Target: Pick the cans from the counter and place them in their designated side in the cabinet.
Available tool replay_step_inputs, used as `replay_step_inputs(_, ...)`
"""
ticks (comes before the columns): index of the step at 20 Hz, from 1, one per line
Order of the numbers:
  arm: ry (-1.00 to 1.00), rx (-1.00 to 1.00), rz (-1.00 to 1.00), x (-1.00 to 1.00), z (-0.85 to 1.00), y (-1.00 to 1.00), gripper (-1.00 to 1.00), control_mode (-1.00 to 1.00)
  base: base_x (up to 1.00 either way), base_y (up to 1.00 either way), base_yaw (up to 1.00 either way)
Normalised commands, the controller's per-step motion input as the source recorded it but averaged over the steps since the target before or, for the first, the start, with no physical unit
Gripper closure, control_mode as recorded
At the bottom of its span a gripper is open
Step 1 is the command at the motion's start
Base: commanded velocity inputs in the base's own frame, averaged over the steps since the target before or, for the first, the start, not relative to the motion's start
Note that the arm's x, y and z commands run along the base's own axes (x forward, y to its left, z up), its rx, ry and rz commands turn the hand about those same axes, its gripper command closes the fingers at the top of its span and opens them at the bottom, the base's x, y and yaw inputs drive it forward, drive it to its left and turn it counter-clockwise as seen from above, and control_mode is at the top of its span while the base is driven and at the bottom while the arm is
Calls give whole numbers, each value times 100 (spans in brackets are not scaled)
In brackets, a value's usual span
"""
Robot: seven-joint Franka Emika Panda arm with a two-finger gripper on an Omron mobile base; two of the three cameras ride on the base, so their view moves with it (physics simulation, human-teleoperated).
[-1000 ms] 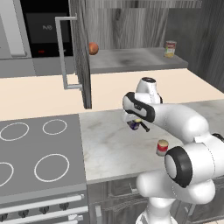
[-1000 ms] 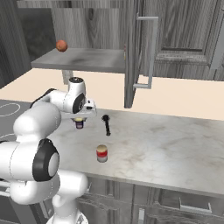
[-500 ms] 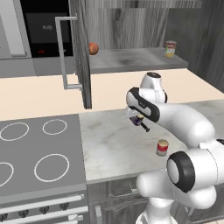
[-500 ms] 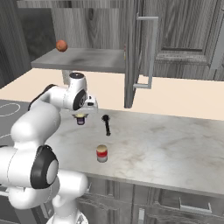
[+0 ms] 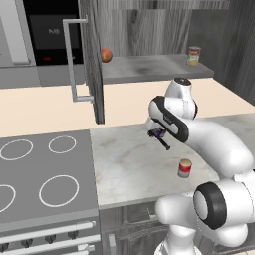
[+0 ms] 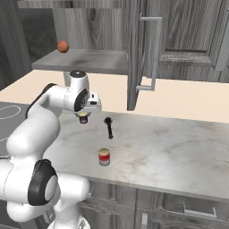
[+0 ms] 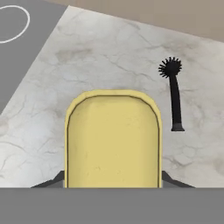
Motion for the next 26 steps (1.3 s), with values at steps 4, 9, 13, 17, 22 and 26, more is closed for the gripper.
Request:
replay_step_inputs(4, -10, 0, 0, -20, 23, -14, 100, -100, 0, 0, 0)
replay_step_inputs(9, -7, 0, 0, -23, 19, -14, 100, -100, 0, 0, 0)
replay_step_inputs(13, -8, 0, 0, -22, 17, -11, 100, -100, 0, 0, 0)
replay_step_inputs(17, -7, 0, -1, -14, 21, -5, 100, -100, 0, 0, 0)
replay_step_inputs(22, -5, 0, -4, -6, 28, -6, 100, -100, 0, 0, 0)
replay_step_inputs(26, -5, 0, -6, 0, 28, -6, 100, -100, 0, 0, 0)
